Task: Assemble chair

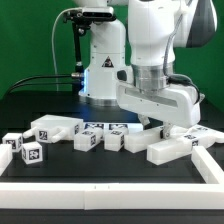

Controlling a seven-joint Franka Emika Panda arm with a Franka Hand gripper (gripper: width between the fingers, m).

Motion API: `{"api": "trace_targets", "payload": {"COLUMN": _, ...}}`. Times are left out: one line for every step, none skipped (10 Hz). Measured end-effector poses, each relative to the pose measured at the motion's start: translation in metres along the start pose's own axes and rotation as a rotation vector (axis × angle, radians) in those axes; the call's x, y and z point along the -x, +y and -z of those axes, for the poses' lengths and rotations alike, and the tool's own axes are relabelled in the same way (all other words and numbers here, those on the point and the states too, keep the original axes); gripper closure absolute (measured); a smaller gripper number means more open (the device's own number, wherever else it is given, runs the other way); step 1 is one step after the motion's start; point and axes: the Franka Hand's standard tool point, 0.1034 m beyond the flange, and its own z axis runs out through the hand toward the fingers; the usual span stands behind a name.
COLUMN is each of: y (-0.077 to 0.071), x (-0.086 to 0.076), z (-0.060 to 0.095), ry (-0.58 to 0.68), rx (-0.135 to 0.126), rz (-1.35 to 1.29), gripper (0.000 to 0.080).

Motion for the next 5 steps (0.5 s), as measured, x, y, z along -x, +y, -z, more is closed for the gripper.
{"api": "trace_targets", "payload": {"y": 0.000, "x": 0.000, "z": 0.000, "ry": 0.000, "rx": 0.000, "rz": 0.001, "gripper": 0.0517}}
{"api": "trace_targets", "payload": {"y": -0.001, "x": 0.001, "z": 0.000, "ry": 0.000, "rx": -0.001, "rz": 0.003, "gripper": 0.0517}}
{"api": "trace_targets", "payload": {"y": -0.004, "x": 0.008, "z": 0.000, "ry": -0.004, "rx": -0.002, "rz": 0.011, "gripper": 0.0517}}
{"api": "trace_targets", "payload": {"y": -0.007, "x": 0.018, "z": -0.002, "ry": -0.012, "rx": 0.001, "rz": 0.008, "gripper": 0.0517}}
{"api": "trace_targets", "payload": {"y": -0.008, "x": 0.028, "z": -0.003, "ry": -0.020, "rx": 0.001, "rz": -0.082, "gripper": 0.0517}}
